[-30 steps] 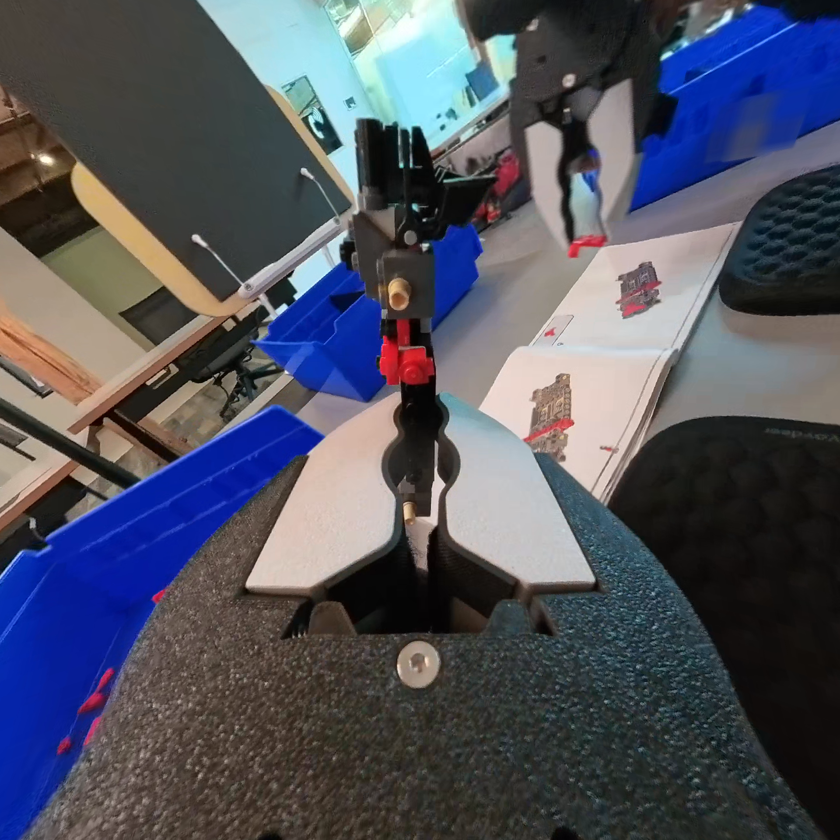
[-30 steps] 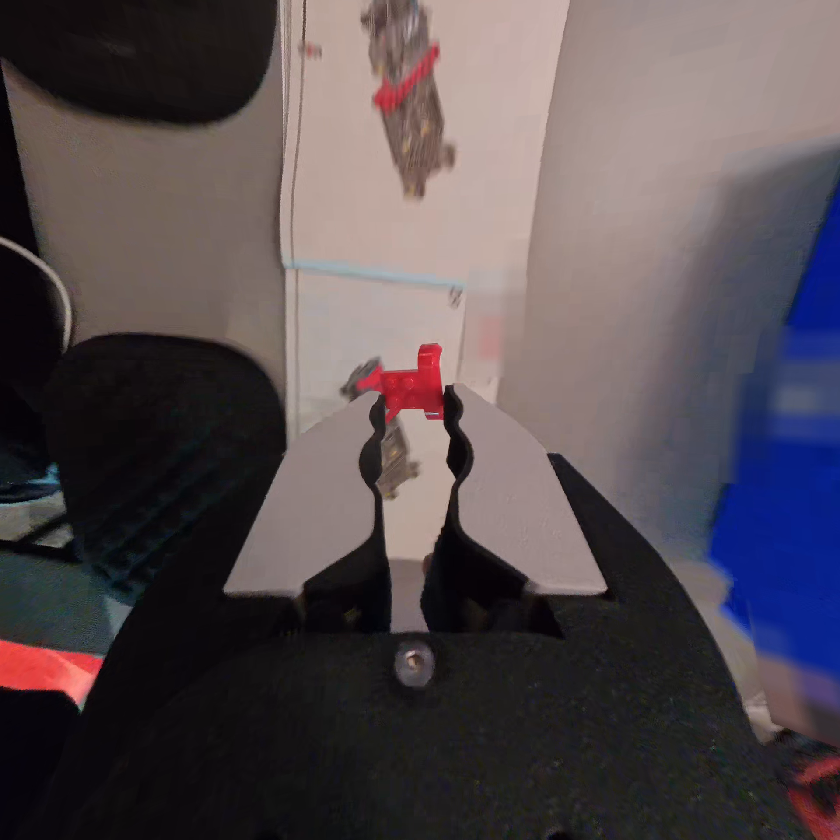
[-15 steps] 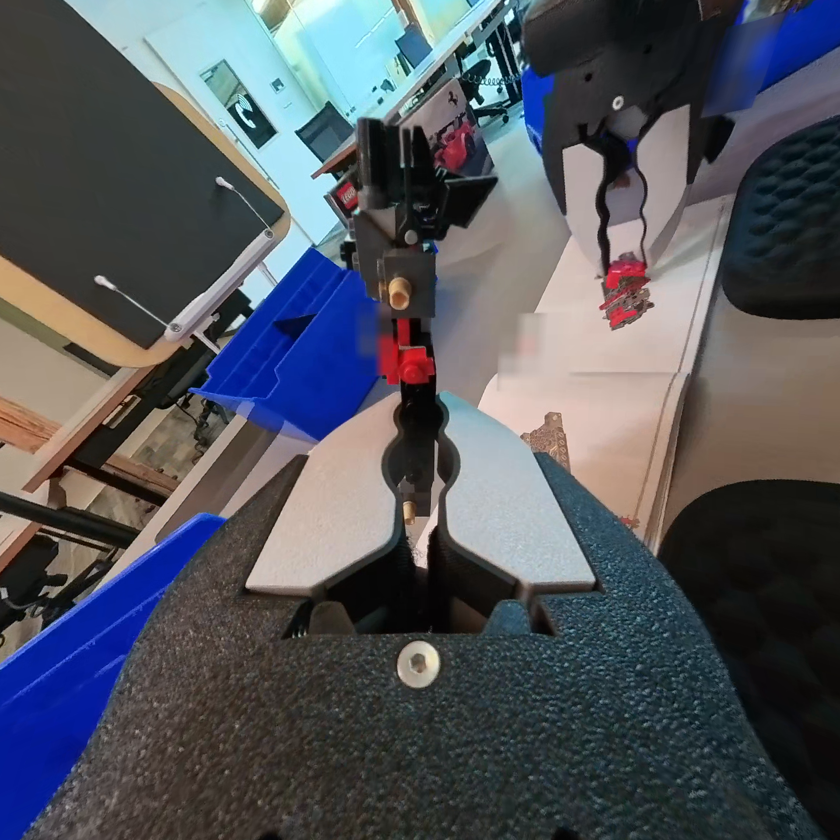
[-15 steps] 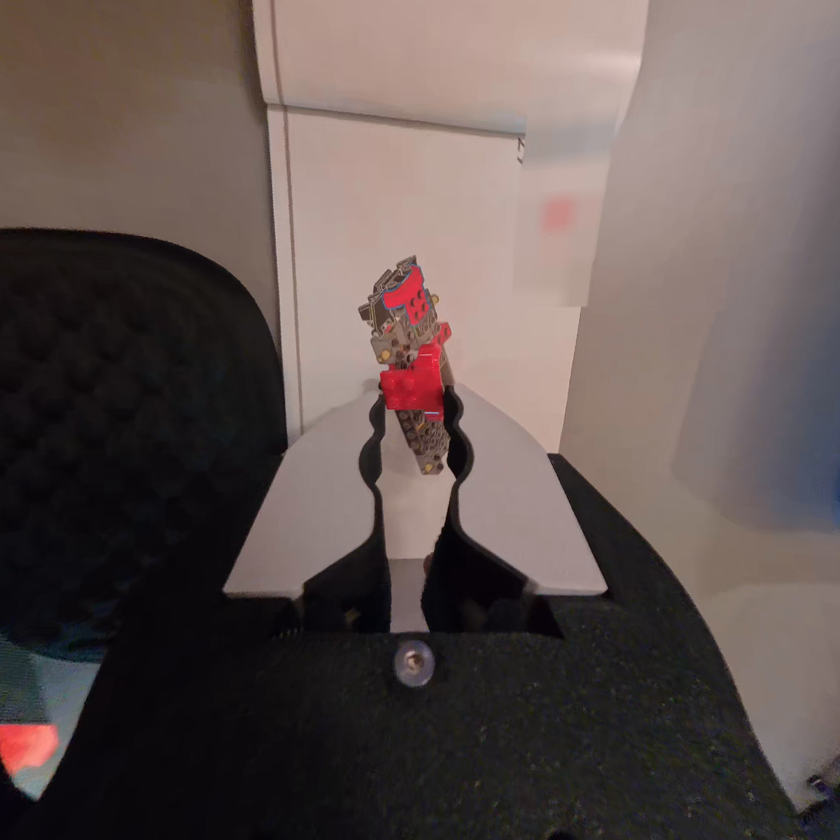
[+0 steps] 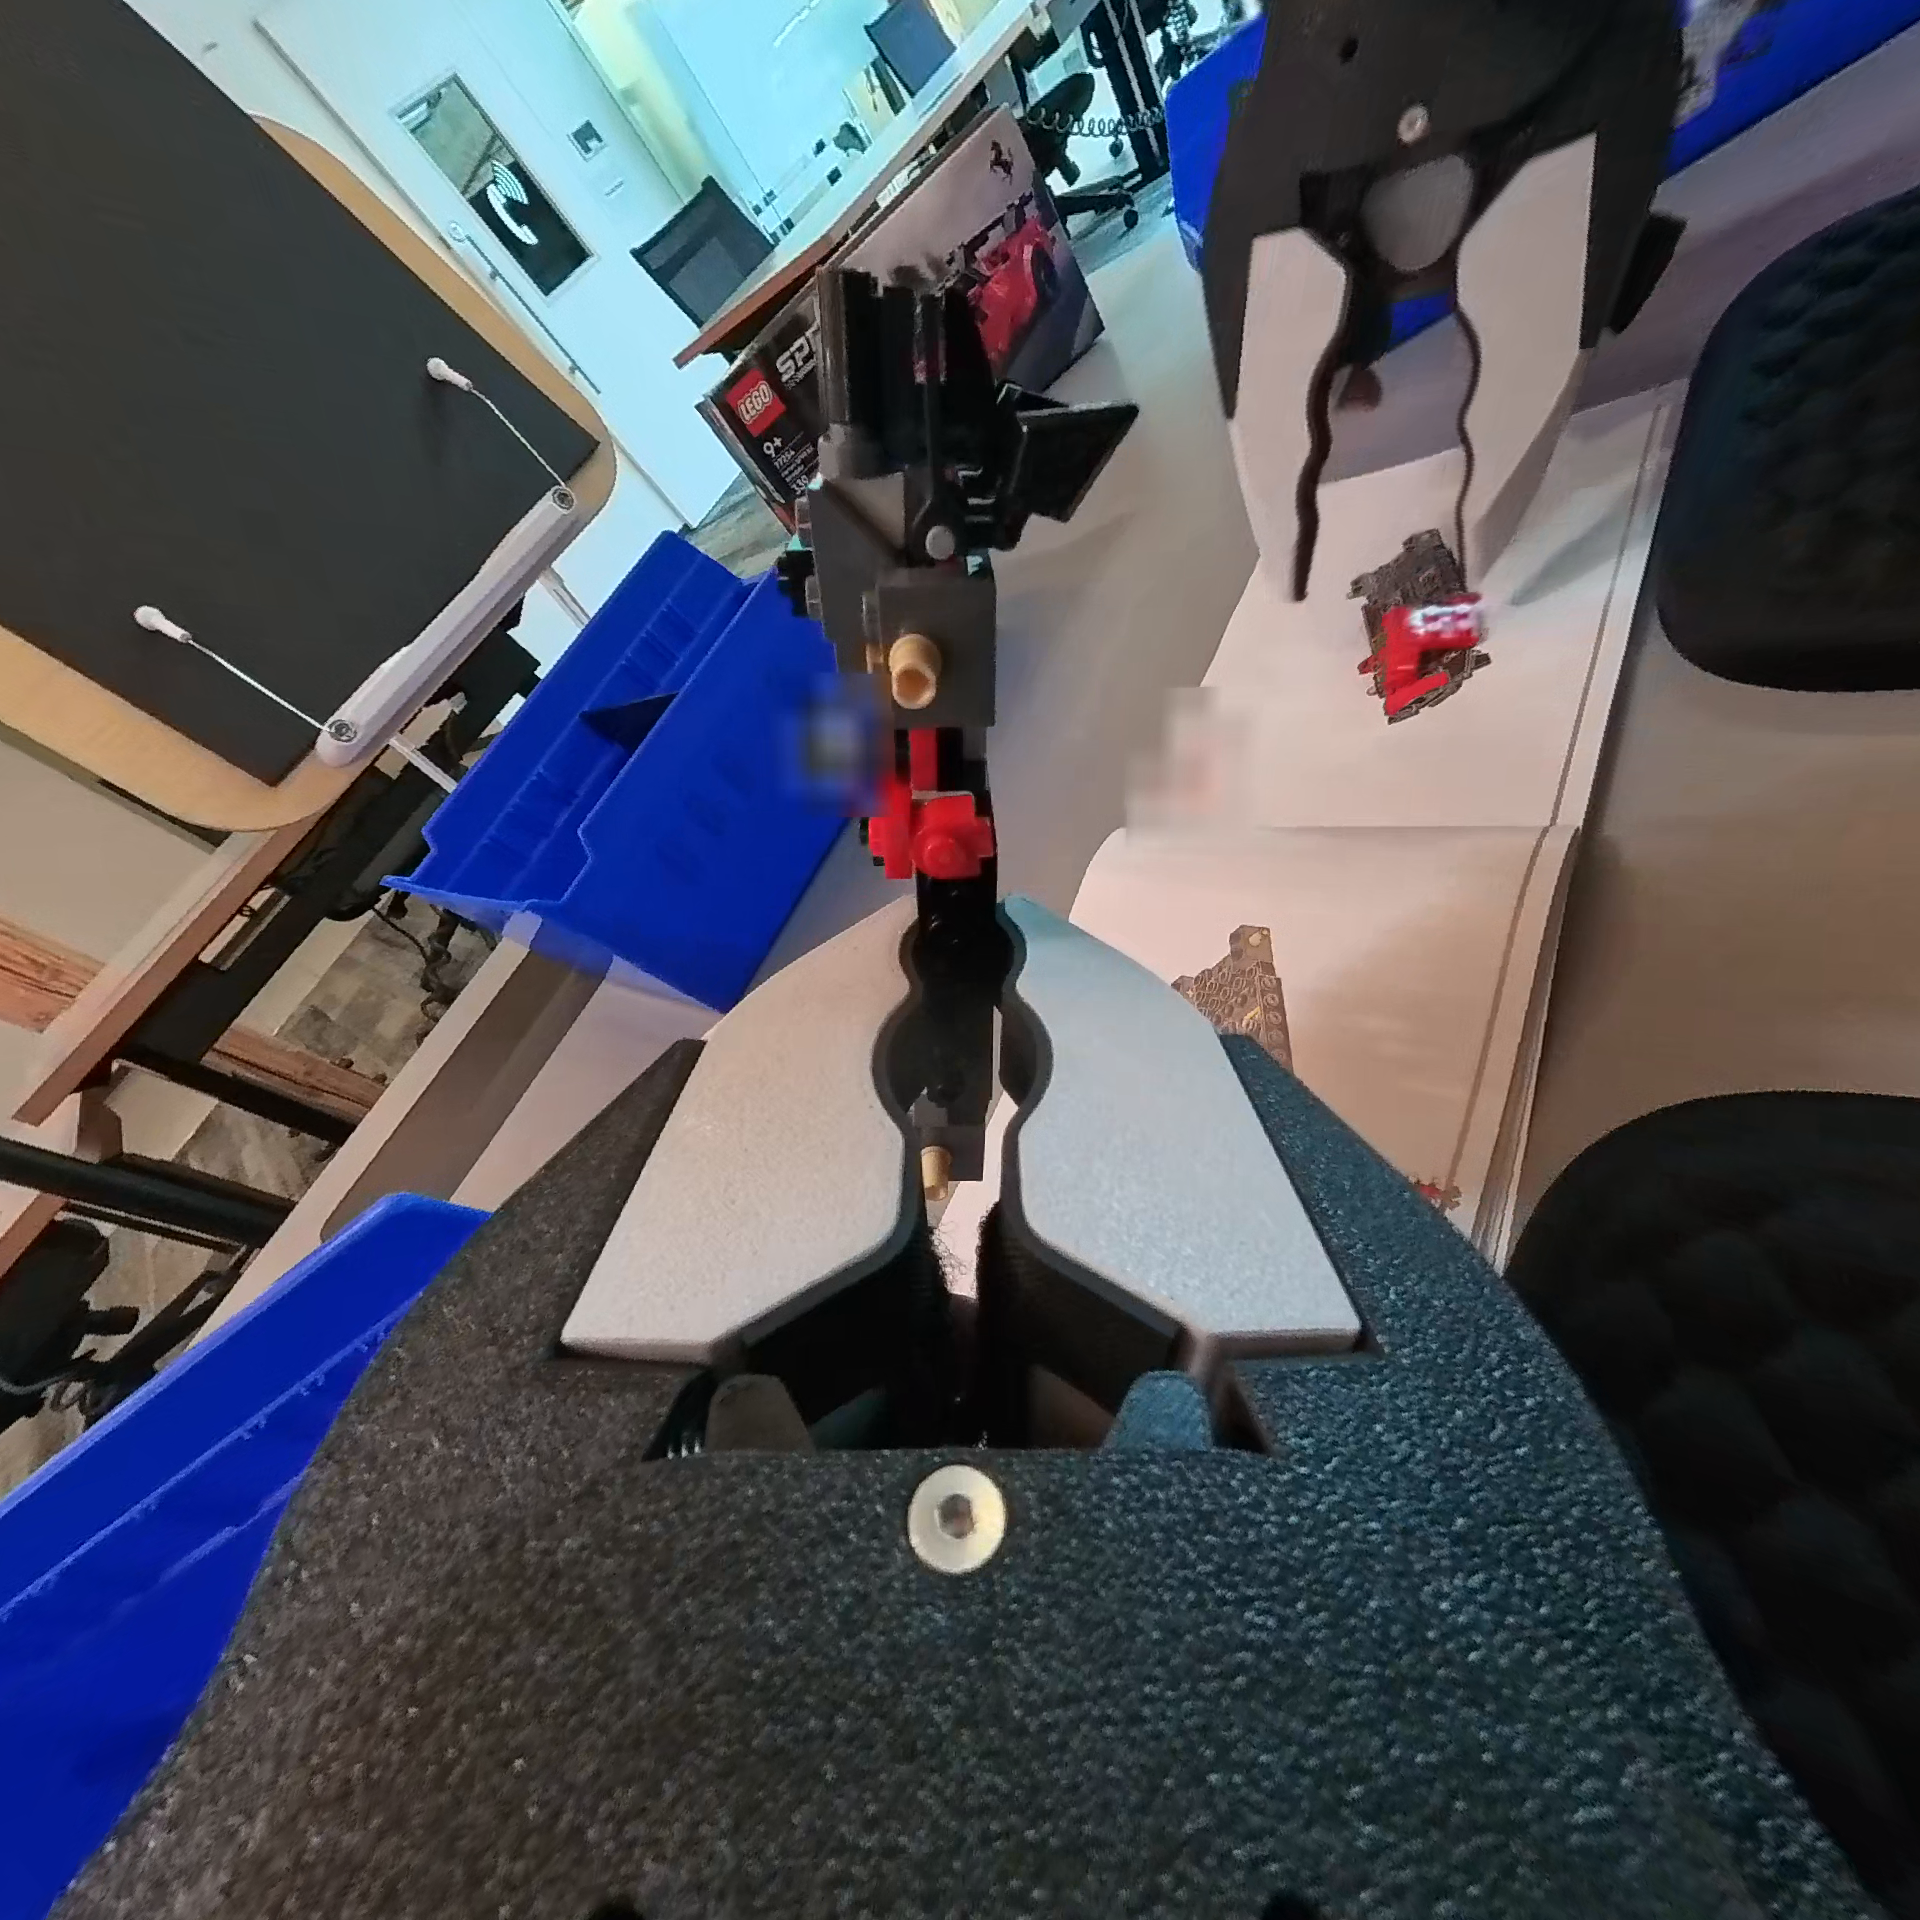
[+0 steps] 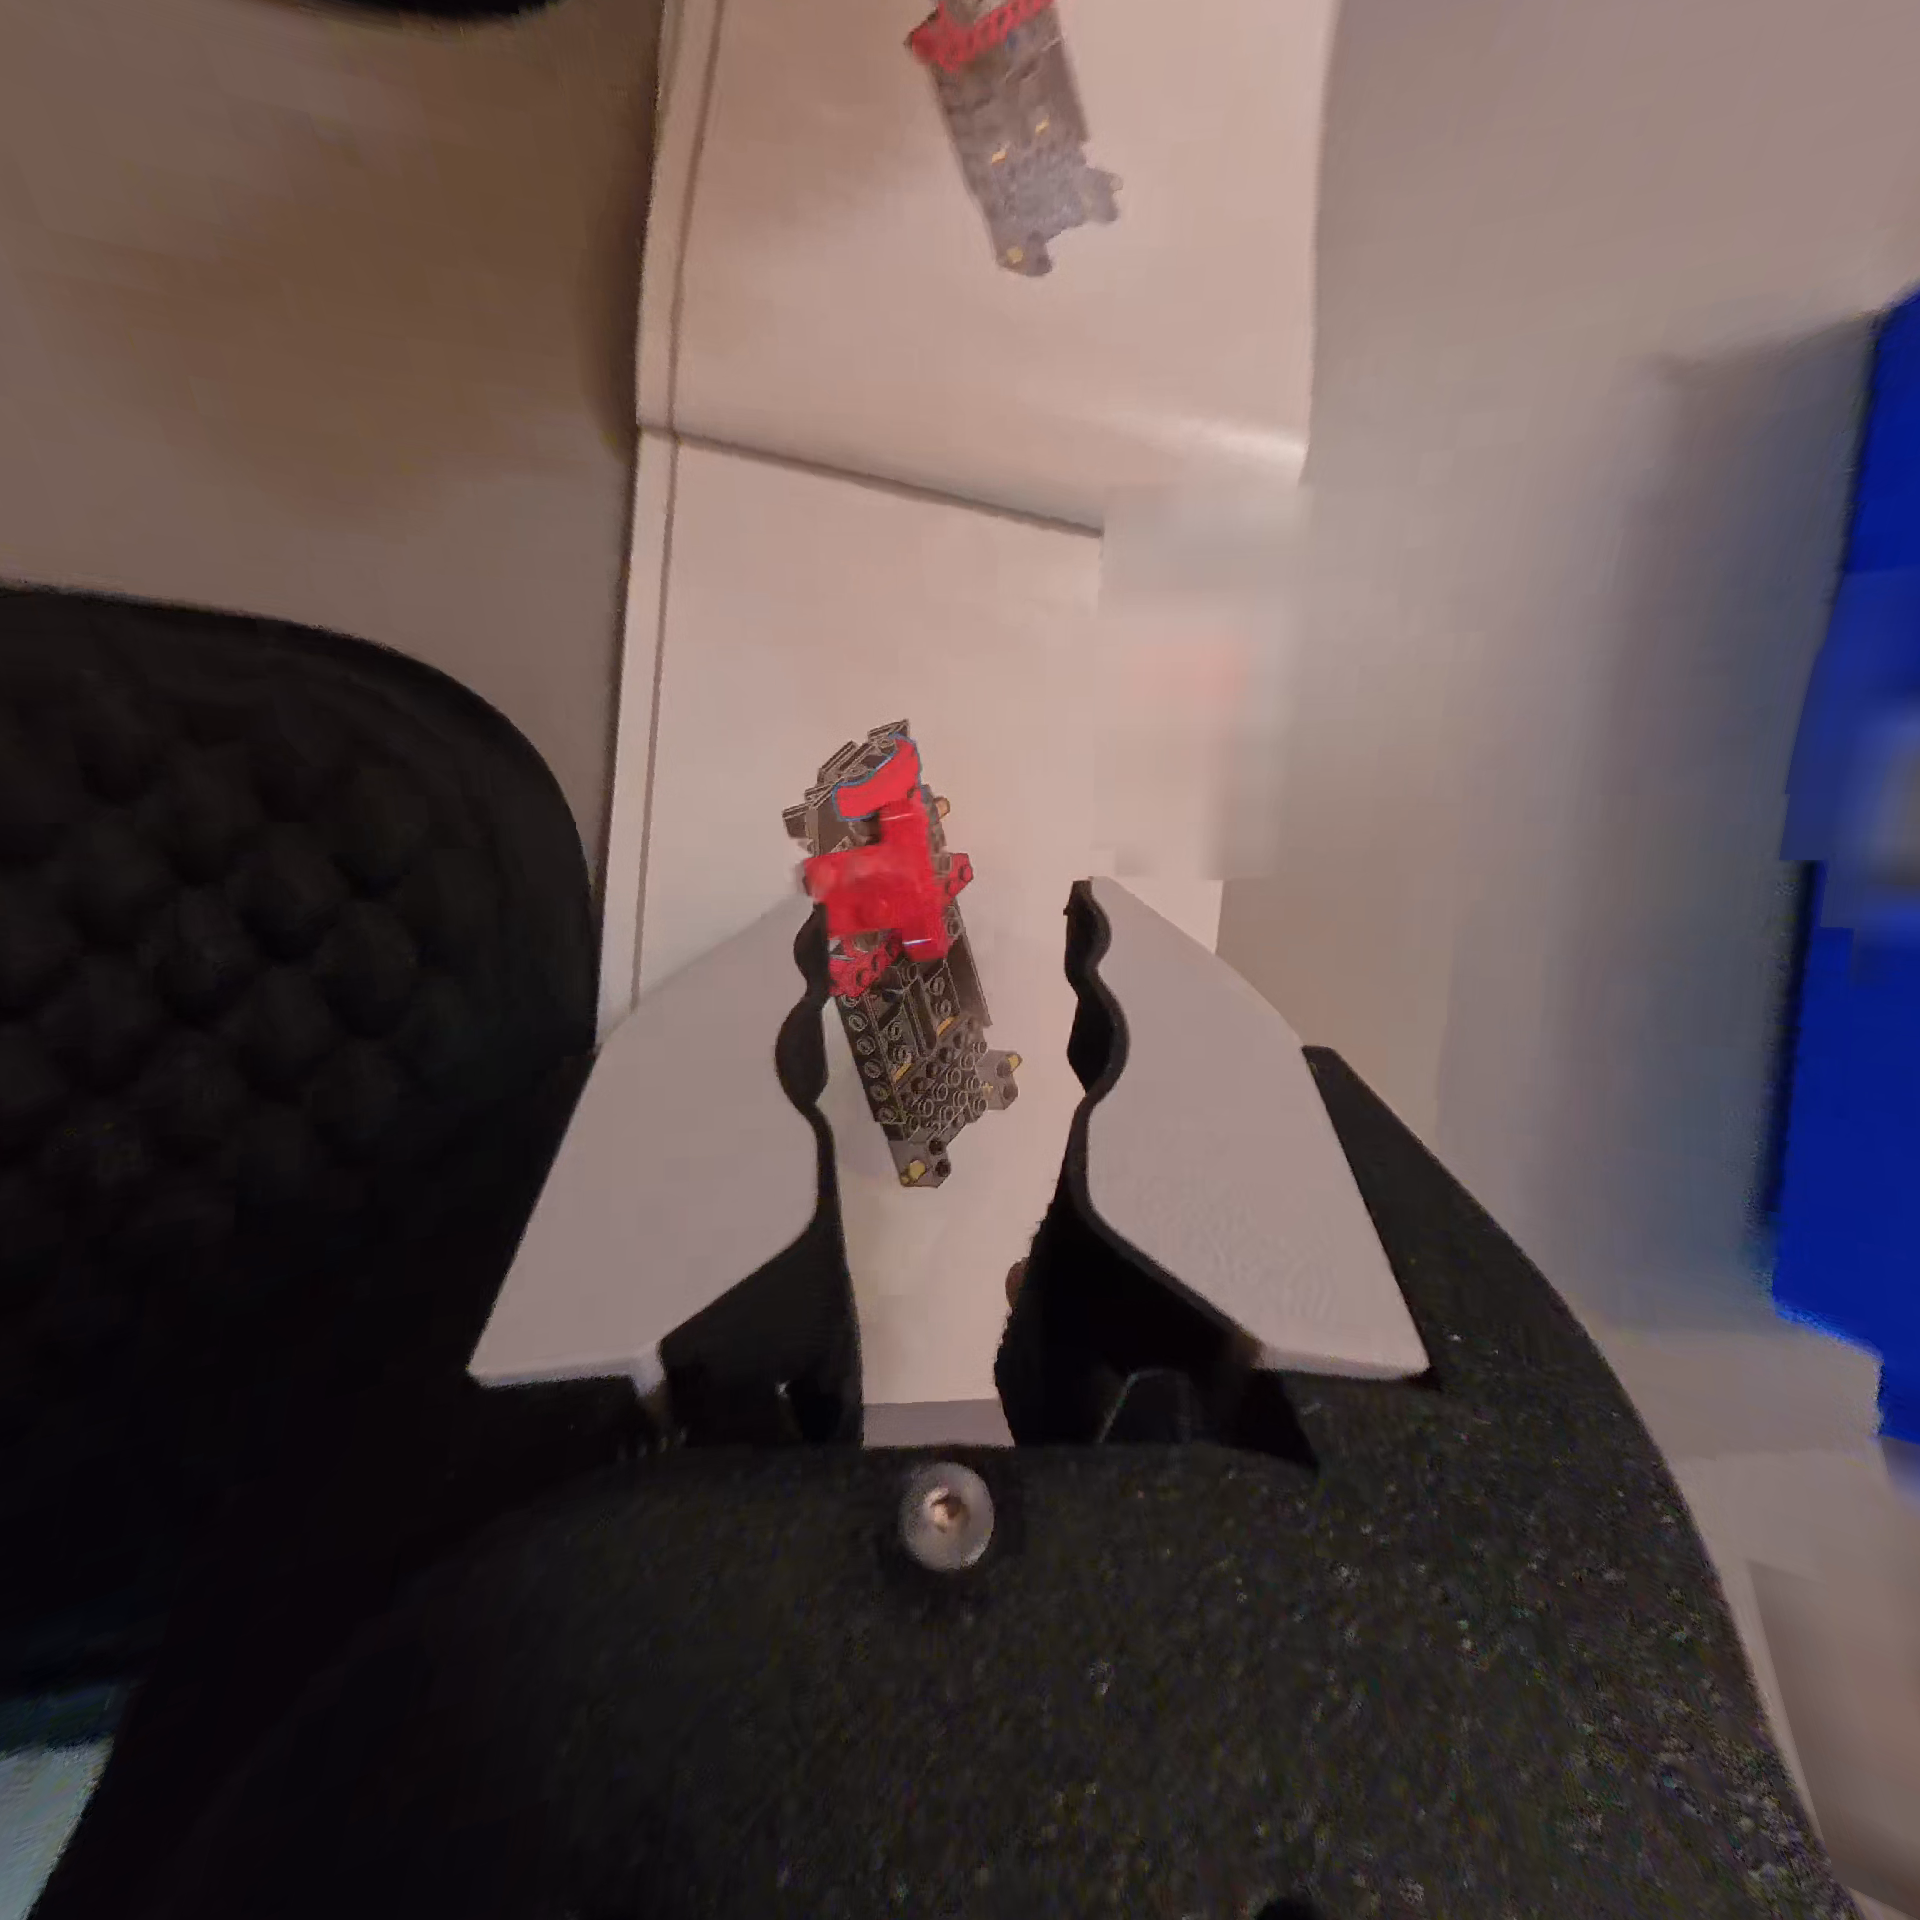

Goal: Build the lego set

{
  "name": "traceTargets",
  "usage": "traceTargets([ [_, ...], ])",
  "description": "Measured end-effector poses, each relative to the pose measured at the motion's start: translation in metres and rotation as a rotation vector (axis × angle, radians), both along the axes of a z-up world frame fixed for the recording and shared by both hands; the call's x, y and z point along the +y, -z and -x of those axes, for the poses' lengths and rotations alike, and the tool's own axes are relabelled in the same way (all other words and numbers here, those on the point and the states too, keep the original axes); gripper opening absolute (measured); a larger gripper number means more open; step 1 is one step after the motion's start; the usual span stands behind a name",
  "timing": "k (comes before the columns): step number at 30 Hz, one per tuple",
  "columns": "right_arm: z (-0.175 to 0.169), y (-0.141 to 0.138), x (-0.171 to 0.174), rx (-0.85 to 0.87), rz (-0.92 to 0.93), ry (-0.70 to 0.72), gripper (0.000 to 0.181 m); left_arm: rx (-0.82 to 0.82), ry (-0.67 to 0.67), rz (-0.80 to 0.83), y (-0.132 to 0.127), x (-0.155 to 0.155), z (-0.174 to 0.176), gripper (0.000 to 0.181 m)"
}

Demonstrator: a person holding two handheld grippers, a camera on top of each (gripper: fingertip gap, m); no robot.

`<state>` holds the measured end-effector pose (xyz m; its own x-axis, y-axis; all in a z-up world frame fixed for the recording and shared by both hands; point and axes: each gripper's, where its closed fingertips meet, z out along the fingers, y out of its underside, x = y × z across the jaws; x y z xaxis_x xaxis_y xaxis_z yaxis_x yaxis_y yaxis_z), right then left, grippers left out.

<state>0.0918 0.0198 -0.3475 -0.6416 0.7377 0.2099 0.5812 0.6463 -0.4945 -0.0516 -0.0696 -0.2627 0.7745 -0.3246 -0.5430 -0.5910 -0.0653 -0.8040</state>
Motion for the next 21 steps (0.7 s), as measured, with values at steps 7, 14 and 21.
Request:
traceTargets([
  [7, -0.015, -0.018, -0.004, 0.104, 0.291, 0.538, 0.037, 0.018, -0.01, 0.006, 0.004, 0.004, -0.001, 0.008],
  [14, -0.015, 0.002, -0.02, 0.117, 0.362, 0.807, 0.034, 0.111, -0.25, -0.036, -0.006, 0.016, 0.029, 0.008],
  [21, -0.007, 0.012, -0.011, 0.126, 0.303, 0.91, 0.038, 0.249, -0.418, -0.006, -0.005, 0.019, 0.04, 0.008],
])
